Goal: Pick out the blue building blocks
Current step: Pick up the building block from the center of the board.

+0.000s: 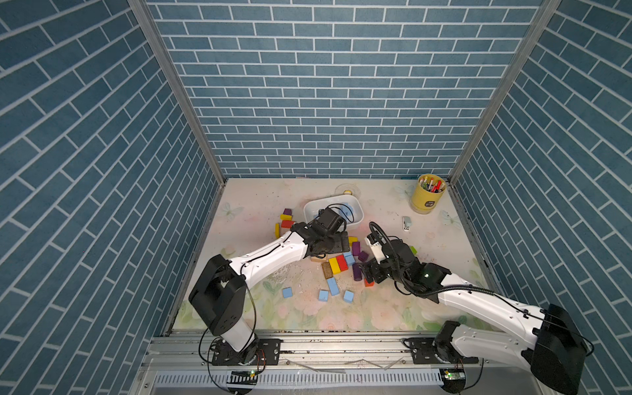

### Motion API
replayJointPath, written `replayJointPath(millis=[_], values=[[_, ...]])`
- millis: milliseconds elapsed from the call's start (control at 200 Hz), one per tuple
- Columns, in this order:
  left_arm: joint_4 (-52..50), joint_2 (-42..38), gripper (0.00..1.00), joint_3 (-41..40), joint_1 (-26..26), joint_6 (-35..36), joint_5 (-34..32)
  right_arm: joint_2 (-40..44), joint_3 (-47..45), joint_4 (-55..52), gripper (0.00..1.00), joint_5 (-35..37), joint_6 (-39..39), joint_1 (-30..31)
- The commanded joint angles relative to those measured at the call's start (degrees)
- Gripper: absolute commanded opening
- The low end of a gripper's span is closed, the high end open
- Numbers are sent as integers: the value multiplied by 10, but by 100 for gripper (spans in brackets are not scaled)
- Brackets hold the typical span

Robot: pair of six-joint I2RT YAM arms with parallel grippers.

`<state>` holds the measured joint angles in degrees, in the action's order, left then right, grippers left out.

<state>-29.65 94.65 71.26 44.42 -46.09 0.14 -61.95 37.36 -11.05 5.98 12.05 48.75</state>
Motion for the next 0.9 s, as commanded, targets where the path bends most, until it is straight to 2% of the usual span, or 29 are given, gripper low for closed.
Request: replayJointPath(millis=[0,380,525,895], values=[[9,34,90,26,11,-35,0,35,-17,13,89,-23,-26,-11],[-8,145,70,96,30,-61,-11,123,-75,35,92,-21,-34,-16],[-17,172,61,114,33,-63,-17,132,-84,38,92,-14,-35,-16],[-33,222,47,146,35,-60,-25,135,-93,50,92,-17,-35,-16]])
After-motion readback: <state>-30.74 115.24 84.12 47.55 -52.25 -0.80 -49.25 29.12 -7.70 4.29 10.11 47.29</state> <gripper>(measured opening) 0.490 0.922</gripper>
